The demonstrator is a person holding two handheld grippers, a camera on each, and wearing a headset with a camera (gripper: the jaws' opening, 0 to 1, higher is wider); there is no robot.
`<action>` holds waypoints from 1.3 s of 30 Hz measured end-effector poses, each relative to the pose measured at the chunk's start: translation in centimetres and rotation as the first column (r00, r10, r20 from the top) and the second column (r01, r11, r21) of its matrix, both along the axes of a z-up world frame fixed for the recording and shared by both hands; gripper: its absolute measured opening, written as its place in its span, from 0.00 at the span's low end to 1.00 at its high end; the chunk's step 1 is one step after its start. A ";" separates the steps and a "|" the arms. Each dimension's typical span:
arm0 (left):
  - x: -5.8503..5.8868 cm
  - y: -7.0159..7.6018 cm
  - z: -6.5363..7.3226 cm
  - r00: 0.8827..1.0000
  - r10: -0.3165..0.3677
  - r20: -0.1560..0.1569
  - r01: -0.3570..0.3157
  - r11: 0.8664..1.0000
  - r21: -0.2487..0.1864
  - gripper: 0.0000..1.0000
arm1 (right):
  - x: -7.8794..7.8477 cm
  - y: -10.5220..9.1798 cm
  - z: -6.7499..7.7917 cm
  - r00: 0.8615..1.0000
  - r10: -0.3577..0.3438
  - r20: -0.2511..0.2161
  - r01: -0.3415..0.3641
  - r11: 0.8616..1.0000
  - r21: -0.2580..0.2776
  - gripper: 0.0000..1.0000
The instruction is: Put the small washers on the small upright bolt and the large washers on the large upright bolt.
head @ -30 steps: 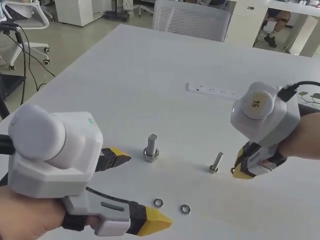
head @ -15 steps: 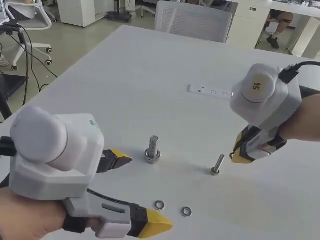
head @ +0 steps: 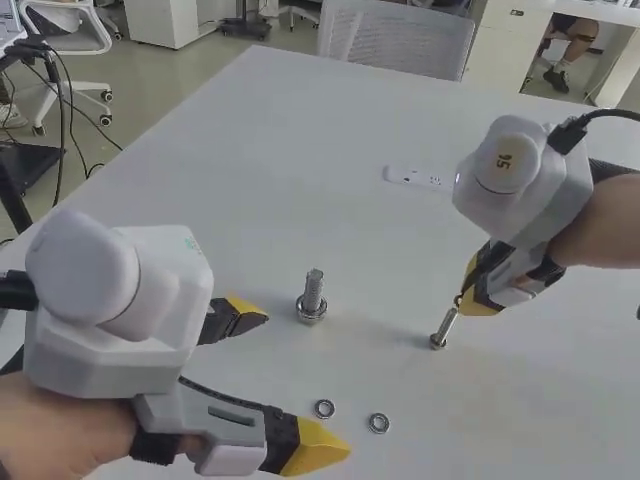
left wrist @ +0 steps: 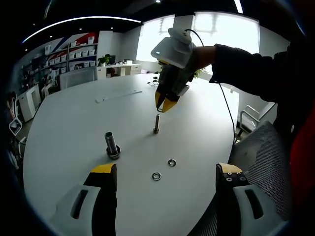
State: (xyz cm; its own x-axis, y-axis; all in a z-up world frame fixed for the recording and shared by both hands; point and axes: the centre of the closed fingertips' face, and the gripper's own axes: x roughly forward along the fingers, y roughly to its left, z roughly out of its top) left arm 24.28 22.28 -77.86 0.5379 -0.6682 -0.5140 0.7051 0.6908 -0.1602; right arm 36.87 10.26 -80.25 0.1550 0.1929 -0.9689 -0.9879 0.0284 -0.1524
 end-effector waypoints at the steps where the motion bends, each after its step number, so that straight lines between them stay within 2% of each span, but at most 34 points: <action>1: 0.0 0.0 0.0 1.000 0.002 -0.001 -0.002 1.000 -0.001 0.82 | 0.0 0.0 -0.1 1.000 0.002 -0.002 -0.002 1.000 -0.003 0.14; 23: -0.1 0.3 -0.3 1.000 0.013 -0.008 -0.013 1.000 0.006 0.82 | 0.2 0.3 -1.5 1.000 0.008 -0.029 -0.009 1.000 -0.012 0.14; 39: -0.2 0.4 -0.4 1.000 0.014 -0.013 -0.014 1.000 0.011 0.82 | 0.1 0.3 -3.8 0.998 -0.009 -0.067 0.008 1.000 -0.015 0.14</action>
